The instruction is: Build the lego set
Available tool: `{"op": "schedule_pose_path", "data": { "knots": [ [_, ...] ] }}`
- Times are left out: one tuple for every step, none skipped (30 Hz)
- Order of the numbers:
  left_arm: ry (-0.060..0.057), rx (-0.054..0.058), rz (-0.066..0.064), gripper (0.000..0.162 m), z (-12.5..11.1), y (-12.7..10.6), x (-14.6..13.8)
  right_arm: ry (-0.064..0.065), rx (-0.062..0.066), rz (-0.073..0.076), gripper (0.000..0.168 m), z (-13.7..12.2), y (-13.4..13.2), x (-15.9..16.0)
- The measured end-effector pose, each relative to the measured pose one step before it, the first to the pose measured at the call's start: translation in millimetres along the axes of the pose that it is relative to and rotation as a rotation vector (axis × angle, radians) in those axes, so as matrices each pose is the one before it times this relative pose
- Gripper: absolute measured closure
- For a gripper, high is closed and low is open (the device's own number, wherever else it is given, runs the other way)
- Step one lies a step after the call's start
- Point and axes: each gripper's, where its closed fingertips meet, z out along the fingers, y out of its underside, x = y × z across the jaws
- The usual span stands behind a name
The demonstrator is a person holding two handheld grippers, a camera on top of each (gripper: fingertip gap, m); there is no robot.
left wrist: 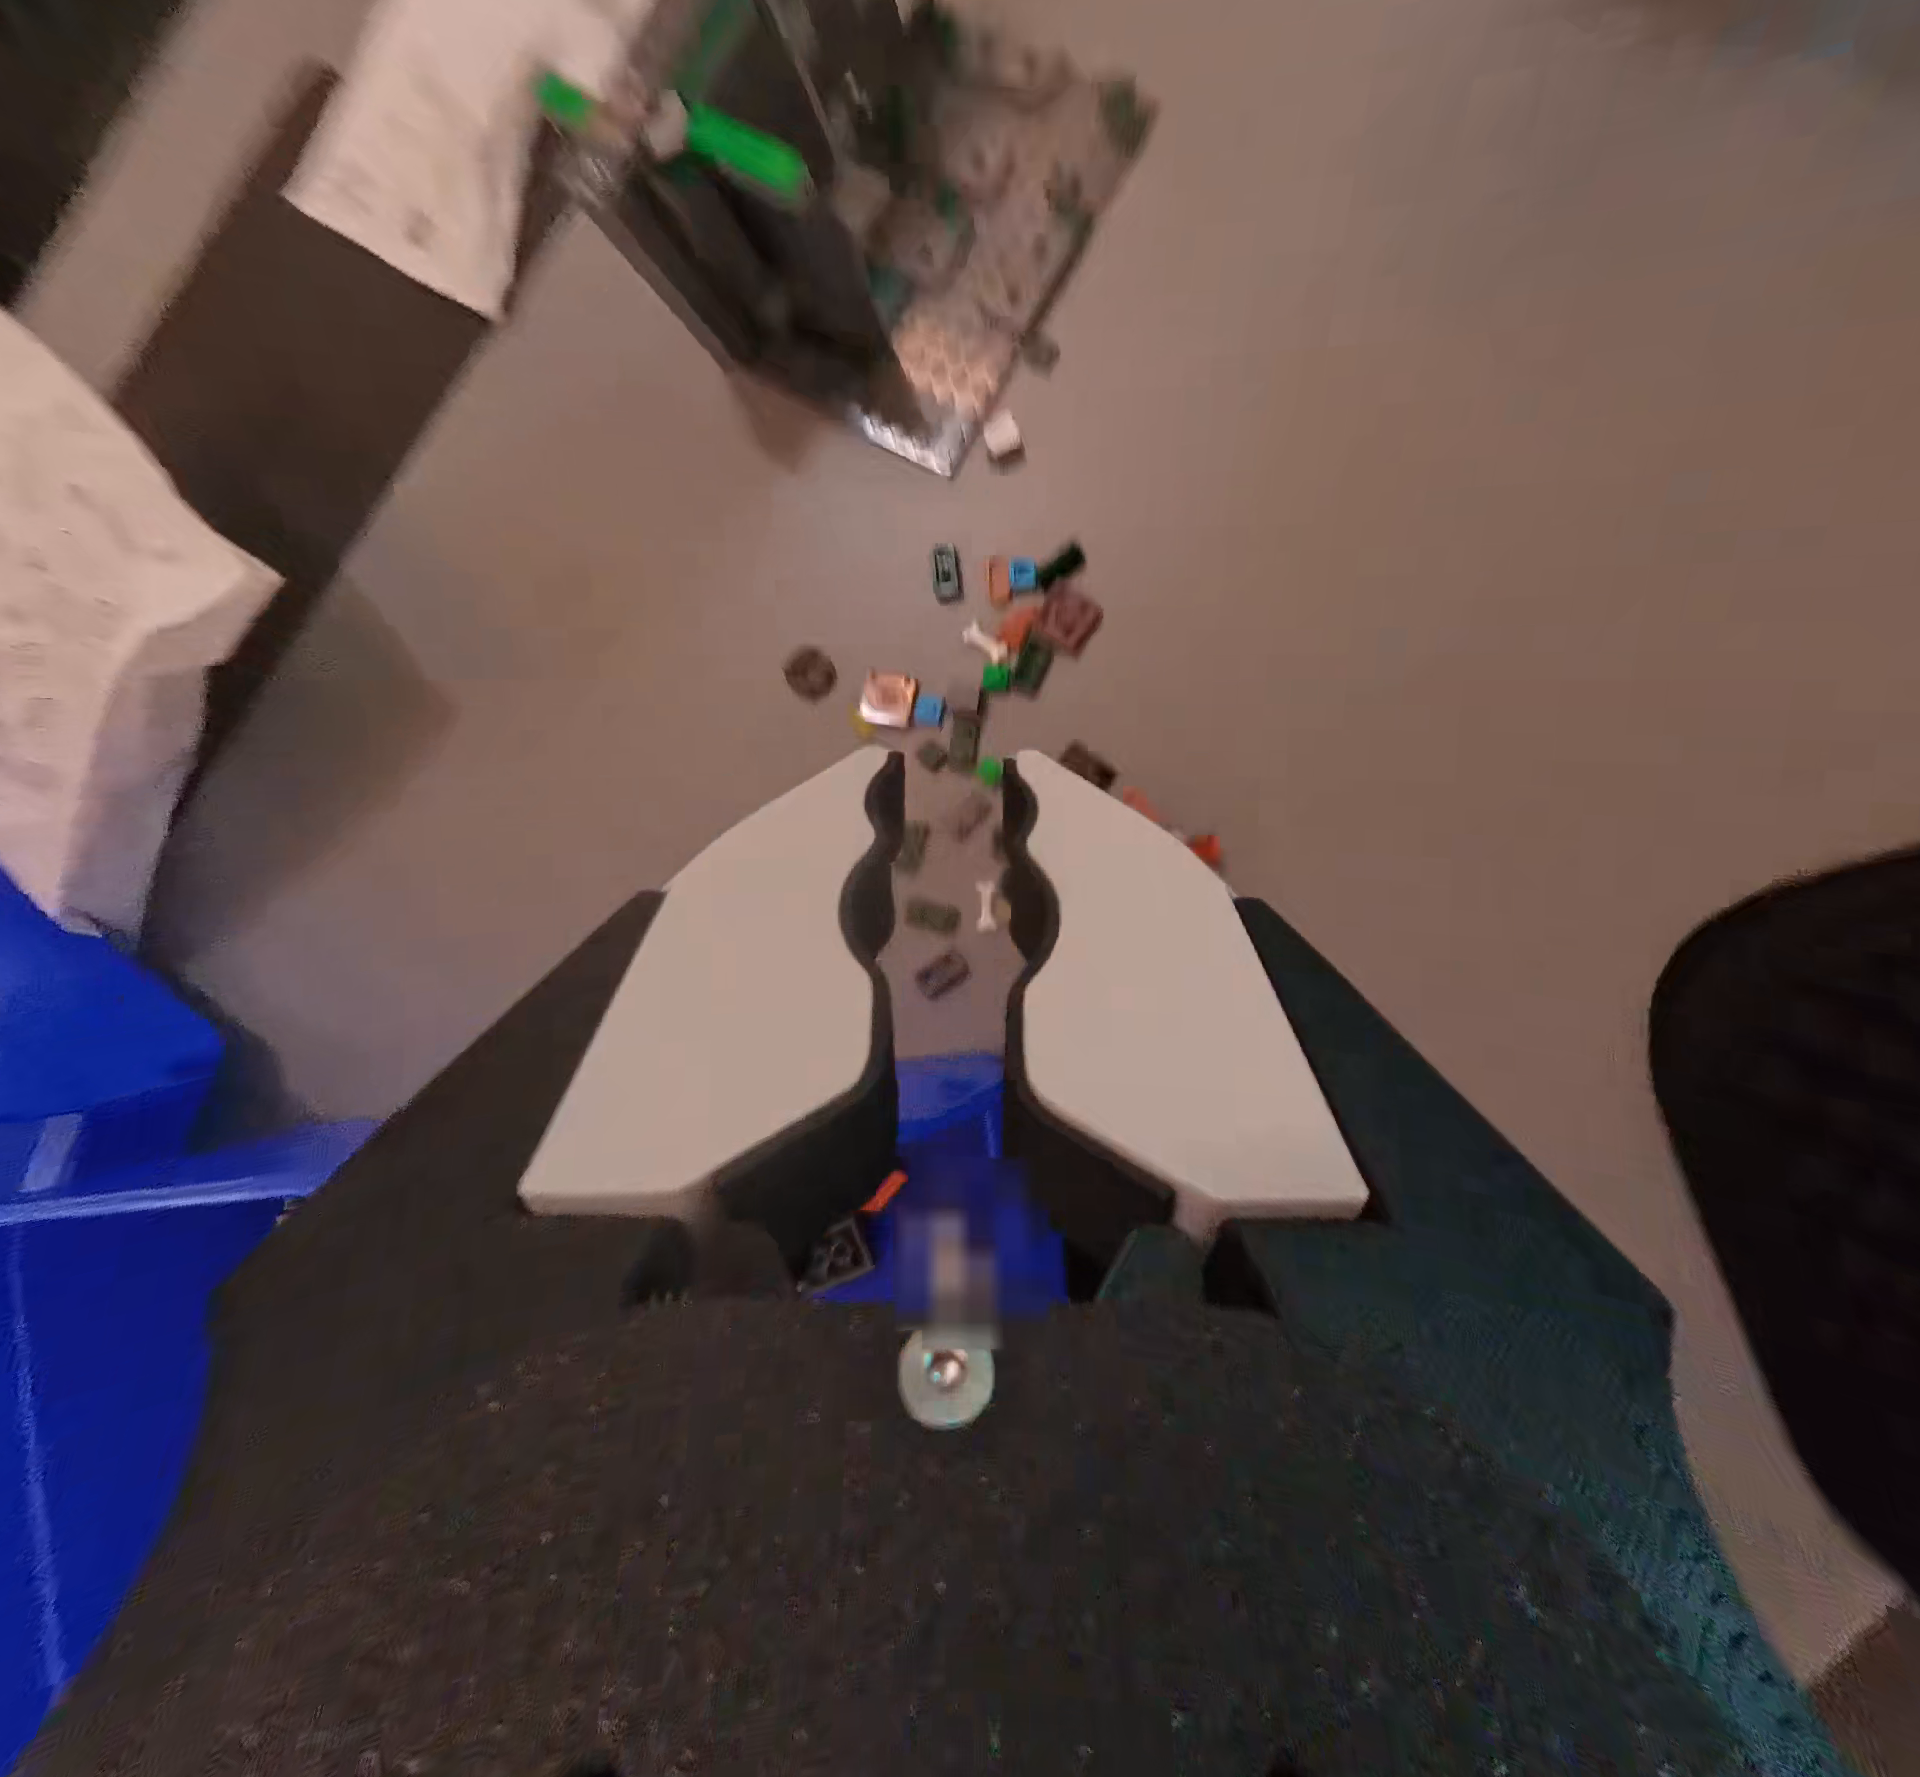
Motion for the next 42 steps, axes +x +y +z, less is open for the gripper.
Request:
{"op": "schedule_pose_path", "data": {
  "knots": [
    [0.0276,-0.0614,0.0233,0.144,6.86,8.10,-1.93,-0.0046,-0.0089,0.0037,0.163,0.98,2.31,-0.94],
    [0.0244,-0.0475,0.0231,0.144,6.77,5.29,-3.52,-0.0039,-0.0084,0.0015,0.163,0.88,2.09,-0.90],
    [0.0244,-0.0392,0.0187,0.144,6.36,3.93,-4.42,-0.0045,-0.0075,-0.0013,0.164,0.73,1.72,-1.06],
    [0.0181,-0.0344,0.0120,0.144,6.33,2.87,-5.87,-0.0042,-0.0060,-0.0035,0.164,0.53,1.21,-1.08],
    [0.0170,-0.0299,0.0170,0.144,6.22,2.27,-6.04,-0.0024,-0.0036,-0.0046,0.164,0.18,0.68,-0.67],
    [0.0215,-0.0254,0.0233,0.144,6.26,1.74,-4.95,-0.0025,-0.0022,-0.0040,0.164,0.10,0.32,-0.72],
    [0.0163,-0.0217,0.0168,0.143,6.28,1.10,-5.23,-0.0040,-0.0030,-0.0023,0.164,0.10,0.35,-0.61],
    [0.0230,-0.0227,0.0146,0.143,6.14,1.18,-3.37,-0.0037,-0.0035,-0.0005,0.164,0.16,0.67,-0.39],
    [0.0293,-0.0230,0.0198,0.143,5.96,1.54,-1.33,-0.0025,-0.0036,0.0003,0.164,0.20,0.75,-0.14],
    [0.0221,-0.0203,0.0231,0.143,5.52,1.38,-1.01,-0.0009,-0.0028,0.0004,0.164,0.13,0.66,0.22],
    [0.0275,-0.0235,0.0154,0.143,5.07,2.00,1.00,-0.0009,-0.0021,0.0006,0.164,0.12,0.57,0.29],
    [0.0291,-0.0272,0.0133,0.144,3.96,2.34,2.33,-0.0019,-0.0019,0.0008,0.164,0.15,0.53,0.29],
    [0.0257,-0.0310,0.0174,0.145,1.85,2.39,3.34,-0.0009,-0.0022,0.0011,0.164,0.25,0.74,0.48],
    [0.0141,-0.0087,0.0258,0.145,0.72,-0.13,2.71,0.0003,-0.0023,0.0018,0.164,0.37,0.89,0.80],
    [0.0143,-0.0071,0.0234,0.146,0.52,-0.15,2.90,-0.0006,-0.0025,0.0032,0.164,0.46,0.99,0.67],
    [0.0061,-0.0101,0.0144,0.146,0.71,0.07,1.23,-0.0020,-0.0033,0.0049,0.164,0.66,1.22,0.43],
    [-0.0041,-0.0117,0.0076,0.146,1.22,0.34,-1.10,-0.0030,-0.0038,0.0053,0.164,0.83,1.36,0.04],
    [-0.0161,-0.0078,0.0058,0.144,1.35,-0.38,-3.50,-0.0033,-0.0043,0.0041,0.164,0.90,1.45,-0.34],
    [-0.0156,-0.0037,0.0061,0.142,1.74,-0.91,-3.93,-0.0031,-0.0052,0.0016,0.164,0.83,1.54,-0.63],
    [-0.0132,-0.0062,0.0037,0.140,1.79,-0.62,-4.34,-0.0019,-0.0051,-0.0015,0.164,0.69,1.41,-0.61],
    [-0.0173,-0.0076,0.0024,0.138,2.13,-0.63,-5.52,-0.0008,-0.0039,-0.0040,0.164,0.52,0.95,-0.61],
    [-0.0107,-0.0050,0.0037,0.136,2.47,-0.89,-4.83,-0.0005,-0.0027,-0.0050,0.164,0.25,0.58,-0.64],
    [0.0008,-0.0013,0.0047,0.136,2.54,-1.30,-2.89,0.0000,-0.0015,-0.0047,0.164,0.01,0.17,-0.48],
    [-0.0002,0.0017,0.0057,0.136,2.83,-1.62,-2.71,0.0005,-0.0003,-0.0043,0.164,-0.13,-0.04,-0.35],
    [-0.0042,-0.0008,0.0062,0.135,2.74,-1.23,-3.07,0.0013,0.0003,-0.0039,0.164,-0.29,-0.23,0.08],
    [-0.0072,-0.0046,0.0066,0.135,2.55,-0.50,-3.31,0.0017,0.0007,-0.0024,0.165,-0.24,-0.32,0.30],
    [-0.0106,-0.0026,0.0071,0.134,1.97,-0.49,-3.66,0.0000,0.0000,-0.0005,0.165,-0.15,-0.09,0.18],
    [-0.0042,0.0027,0.0037,0.134,1.37,-1.06,-2.75,-0.0008,-0.0008,0.0011,0.165,0.07,0.13,0.16],
    [0.0006,0.0089,-0.0011,0.134,0.82,-1.75,-2.07,-0.0012,-0.0013,0.0016,0.165,0.16,0.36,0.16],
    [0.0054,0.0092,-0.0021,0.134,0.64,-1.80,-1.30,-0.0012,-0.0019,0.0014,0.165,0.12,0.56,0.05],
    [0.0024,0.0063,-0.0004,0.134,0.79,-1.32,-1.28,-0.0012,-0.0019,0.0005,0.164,0.25,0.54,-0.03],
    [0.0018,0.0031,0.0022,0.134,0.95,-0.91,-1.12,-0.0012,-0.0018,-0.0006,0.165,0.22,0.45,-0.10],
    [0.0056,0.0028,0.0026,0.134,1.20,-0.80,-0.35,-0.0010,-0.0019,-0.0013,0.164,0.34,0.45,-0.19],
    [0.0071,0.0037,0.0029,0.134,1.45,-0.95,0.14,-0.0007,-0.0021,-0.0014,0.164,0.19,0.51,-0.13],
    [0.0096,0.0043,0.0024,0.136,0.98,-0.97,0.46,-0.0005,-0.0017,-0.0011,0.164,0.19,0.36,-0.13],
    [0.0036,0.0120,-0.0012,0.135,0.22,-2.05,-0.33,-0.0003,-0.0010,-0.0008,0.164,0.09,0.20,0.01],
    [0.0055,0.0066,0.0011,0.136,0.23,-1.26,0.17,-0.0001,-0.0010,-0.0005,0.164,0.12,0.28,0.03],
    [0.0075,0.0029,-0.0001,0.138,0.23,-0.53,0.50,0.0003,-0.0009,-0.0002,0.164,0.10,0.18,0.04],
    [0.0079,0.0029,-0.0009,0.139,0.11,-0.42,0.89,0.0001,-0.0008,-0.0001,0.164,0.15,0.23,0.17],
    [0.0101,0.0011,0.0004,0.142,0.16,-0.10,1.48,-0.0004,-0.0013,-0.0004,0.164,0.18,0.42,-0.08],
    [0.0072,0.0018,0.0013,0.145,0.19,0.04,1.32,-0.0001,-0.0015,-0.0004,0.164,0.24,0.41,0.02],
    [-0.0012,0.0034,0.0015,0.146,0.00,-0.09,0.39,-0.0006,-0.0011,-0.0001,0.164,0.20,0.38,-0.12]
  ]
}}
